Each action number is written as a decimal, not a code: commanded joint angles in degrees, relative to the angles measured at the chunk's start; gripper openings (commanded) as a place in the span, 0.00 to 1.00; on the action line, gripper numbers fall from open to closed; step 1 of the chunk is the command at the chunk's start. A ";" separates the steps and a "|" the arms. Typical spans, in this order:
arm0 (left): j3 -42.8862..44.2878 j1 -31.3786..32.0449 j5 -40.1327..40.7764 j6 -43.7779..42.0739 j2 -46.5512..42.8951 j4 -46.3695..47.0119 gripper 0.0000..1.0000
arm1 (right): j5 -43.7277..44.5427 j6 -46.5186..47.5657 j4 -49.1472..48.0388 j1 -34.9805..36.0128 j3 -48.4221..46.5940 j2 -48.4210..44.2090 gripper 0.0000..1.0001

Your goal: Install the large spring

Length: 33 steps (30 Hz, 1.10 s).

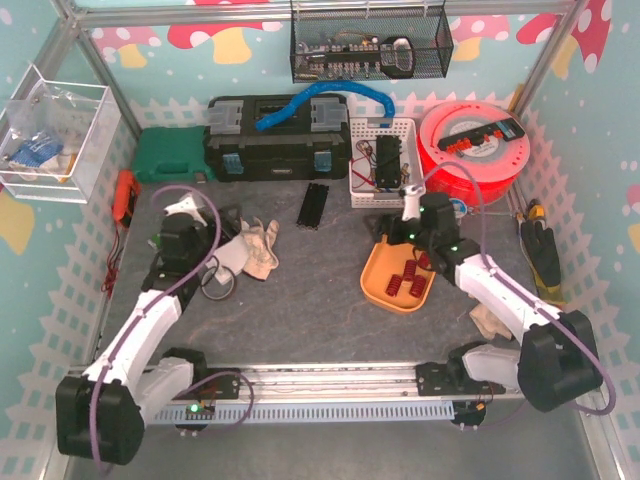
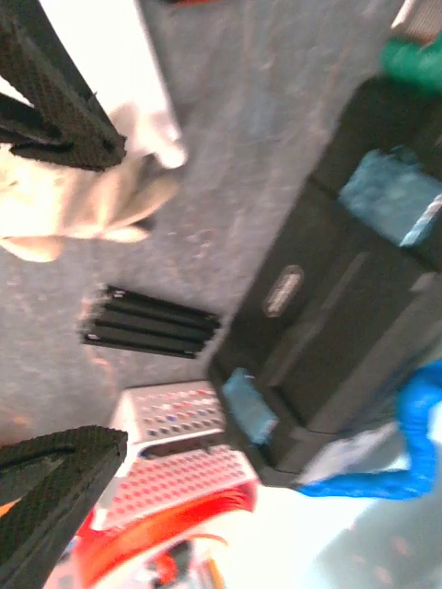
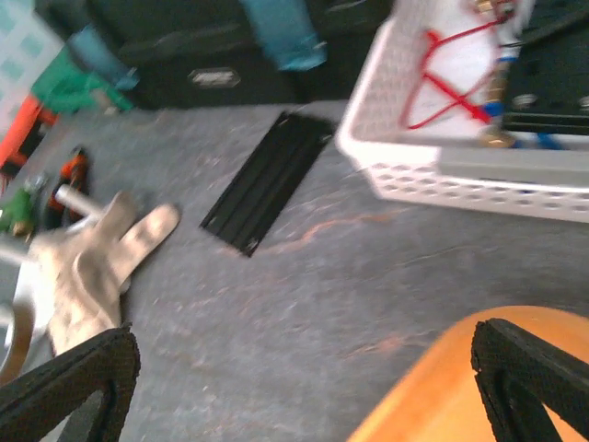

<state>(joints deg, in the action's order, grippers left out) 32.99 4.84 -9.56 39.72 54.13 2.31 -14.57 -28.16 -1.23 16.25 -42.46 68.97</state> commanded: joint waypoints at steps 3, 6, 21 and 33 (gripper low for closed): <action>1.82 10.94 10.04 -5.38 5.75 -8.49 0.66 | 10.46 6.17 -0.42 11.01 1.74 -0.16 0.98; 3.46 13.79 12.96 -6.67 10.61 -10.14 0.58 | 14.52 8.12 -4.37 16.13 4.12 -1.08 0.98; 4.93 15.20 15.59 -6.99 19.65 -6.11 0.54 | 24.98 9.44 -15.61 22.60 11.06 -1.60 0.99; 5.89 15.24 17.31 -6.93 24.25 -5.28 0.61 | 27.02 10.06 -14.29 22.70 10.80 -2.45 0.99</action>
<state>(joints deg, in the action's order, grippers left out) 37.06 19.94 6.17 32.97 77.71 -4.01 10.72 -18.83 -14.76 38.39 -32.25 68.05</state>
